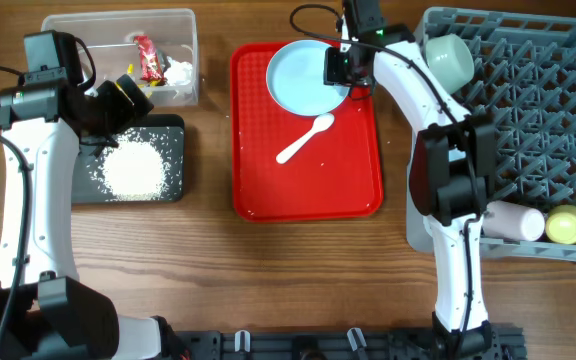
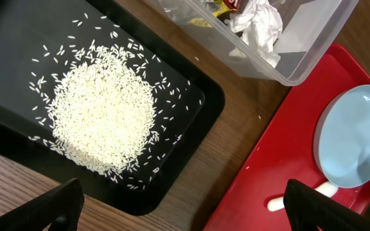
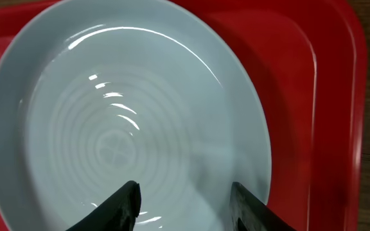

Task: Sort waste into correct bins and load items into the dishwasher rack
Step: 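Grasp the rim of the light-blue plate with the right gripper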

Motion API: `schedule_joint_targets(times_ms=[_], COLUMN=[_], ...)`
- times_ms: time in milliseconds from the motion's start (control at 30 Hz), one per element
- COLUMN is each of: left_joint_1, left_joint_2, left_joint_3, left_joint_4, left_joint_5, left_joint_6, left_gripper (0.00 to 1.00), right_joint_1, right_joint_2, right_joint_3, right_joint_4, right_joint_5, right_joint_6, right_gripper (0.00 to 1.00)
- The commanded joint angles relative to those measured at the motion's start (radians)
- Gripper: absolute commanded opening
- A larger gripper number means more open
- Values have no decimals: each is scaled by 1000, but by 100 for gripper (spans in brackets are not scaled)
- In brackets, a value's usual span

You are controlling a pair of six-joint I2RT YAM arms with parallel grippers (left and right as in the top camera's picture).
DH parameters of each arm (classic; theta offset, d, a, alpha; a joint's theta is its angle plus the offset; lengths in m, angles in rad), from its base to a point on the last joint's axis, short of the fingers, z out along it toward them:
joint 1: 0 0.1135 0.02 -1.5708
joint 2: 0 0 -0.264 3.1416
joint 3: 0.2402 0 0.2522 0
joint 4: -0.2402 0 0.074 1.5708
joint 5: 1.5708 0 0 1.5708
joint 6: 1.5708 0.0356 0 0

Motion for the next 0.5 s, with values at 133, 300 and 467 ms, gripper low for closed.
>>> schedule_joint_targets(times_ms=[133,300,467], left_joint_1=[-2,-2,-2], left_joint_2=[-6,-6,-6], left_joint_3=[9,9,9], left_joint_4=[2,2,2], left_joint_5=[5,5,5], left_joint_6=[-9,-9,-9], left_gripper=[100,100,100], right_joint_1=[5,9,10], right_joint_2=[29,-22,-14], right_joint_3=[21,21,-11], right_joint_4=[1,-84,-58], right_joint_5=[20,144,160], right_joint_6=[16,32,48], right_gripper=[41,47,46])
